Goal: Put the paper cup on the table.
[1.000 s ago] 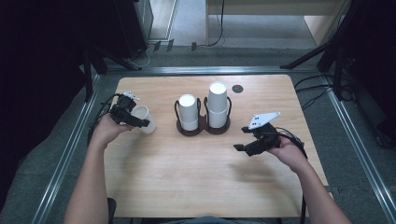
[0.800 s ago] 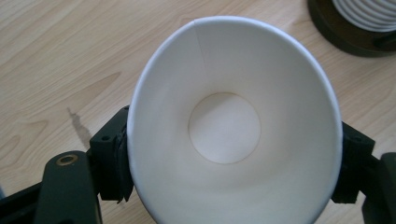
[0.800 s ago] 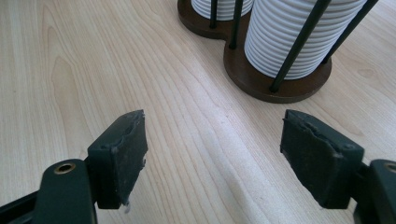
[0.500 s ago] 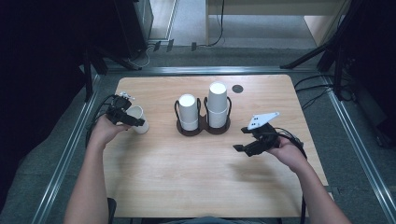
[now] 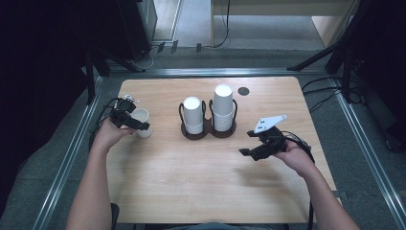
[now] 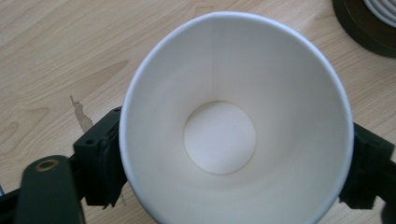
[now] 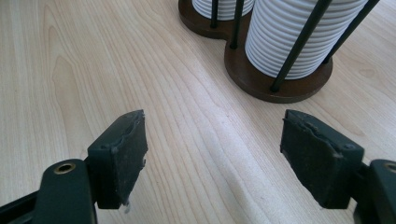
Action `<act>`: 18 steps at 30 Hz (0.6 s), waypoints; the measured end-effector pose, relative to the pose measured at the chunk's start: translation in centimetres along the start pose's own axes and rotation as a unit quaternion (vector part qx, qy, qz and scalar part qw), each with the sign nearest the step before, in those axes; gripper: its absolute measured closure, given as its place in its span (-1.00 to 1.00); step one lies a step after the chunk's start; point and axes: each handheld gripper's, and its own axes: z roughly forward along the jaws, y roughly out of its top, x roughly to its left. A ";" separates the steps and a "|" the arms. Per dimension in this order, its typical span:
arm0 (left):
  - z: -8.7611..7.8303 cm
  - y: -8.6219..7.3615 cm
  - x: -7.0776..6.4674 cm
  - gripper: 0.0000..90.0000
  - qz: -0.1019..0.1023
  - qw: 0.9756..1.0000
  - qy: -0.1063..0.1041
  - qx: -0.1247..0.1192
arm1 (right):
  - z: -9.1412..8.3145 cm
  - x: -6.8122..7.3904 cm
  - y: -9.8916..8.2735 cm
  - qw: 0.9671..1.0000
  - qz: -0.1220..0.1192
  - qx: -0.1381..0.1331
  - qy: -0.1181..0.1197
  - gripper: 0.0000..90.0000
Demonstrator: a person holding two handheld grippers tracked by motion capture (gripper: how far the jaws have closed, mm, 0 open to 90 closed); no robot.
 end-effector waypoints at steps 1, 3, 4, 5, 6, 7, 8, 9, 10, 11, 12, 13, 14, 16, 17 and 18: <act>0.0 0.0 0.0 -0.72 -0.001 1.000 0.002 -0.003 | 0.0 0.0 0.0 1.000 0.001 0.001 -0.001 -0.48; -0.2 0.0 0.0 -0.72 -0.003 1.000 -0.004 -0.010 | 0.0 -0.1 -0.1 1.000 0.000 0.001 -0.001 -0.48; -0.4 0.1 0.0 -0.72 -0.004 1.000 -0.011 -0.014 | 0.0 -0.1 -0.1 1.000 0.000 0.001 -0.001 -0.48; -0.4 0.1 0.0 -0.73 -0.005 1.000 -0.012 -0.017 | 0.0 -0.1 -0.1 1.000 0.000 0.001 -0.001 -0.48; -0.5 0.1 -0.1 -0.74 -0.006 1.000 -0.016 -0.018 | 0.0 -0.1 -0.1 1.000 0.000 0.001 -0.001 -0.48; -0.6 0.1 -0.1 -0.76 -0.008 1.000 -0.020 -0.020 | 0.0 -0.1 -0.1 1.000 0.000 0.001 -0.001 -0.48; -0.7 0.1 0.0 -0.77 -0.009 0.999 -0.024 -0.021 | 0.0 -0.1 -0.1 1.000 -0.001 0.001 -0.001 -0.48; -0.8 0.1 0.0 -0.77 -0.011 0.999 -0.029 -0.022 | 0.0 -0.1 -0.1 1.000 -0.001 0.001 -0.002 -0.48; -0.9 0.2 0.0 -0.82 -0.015 0.999 -0.030 -0.024 | 0.0 -0.1 -0.1 1.000 -0.001 0.001 -0.002 -0.48; -1.0 0.2 0.1 -0.87 -0.020 0.999 -0.030 -0.028 | 0.0 -0.1 -0.1 1.000 -0.001 0.001 -0.002 -0.48; -1.2 0.2 0.2 -0.88 -0.022 0.999 -0.032 -0.032 | 0.0 -0.1 -0.1 1.000 0.000 0.002 -0.002 -0.48; -1.5 0.2 0.2 -0.90 -0.025 0.998 -0.035 -0.038 | 0.0 -0.1 -0.1 1.000 -0.001 0.002 -0.002 -0.48; -1.7 0.3 0.3 -0.93 -0.027 0.998 -0.038 -0.042 | 0.0 -0.1 -0.1 1.000 -0.001 0.002 -0.002 -0.48; -2.2 0.3 0.3 -0.93 -0.027 0.998 -0.039 -0.050 | -0.1 -0.1 -0.1 1.000 0.000 0.004 -0.001 -0.48; -2.4 0.3 0.3 -0.93 -0.028 0.997 -0.041 -0.056 | -0.1 -0.1 -0.1 1.000 0.000 0.004 -0.001 -0.48; -2.7 0.3 0.3 -0.93 -0.030 0.997 -0.044 -0.060 | -0.1 -0.1 -0.1 1.000 0.000 0.004 -0.001 -0.48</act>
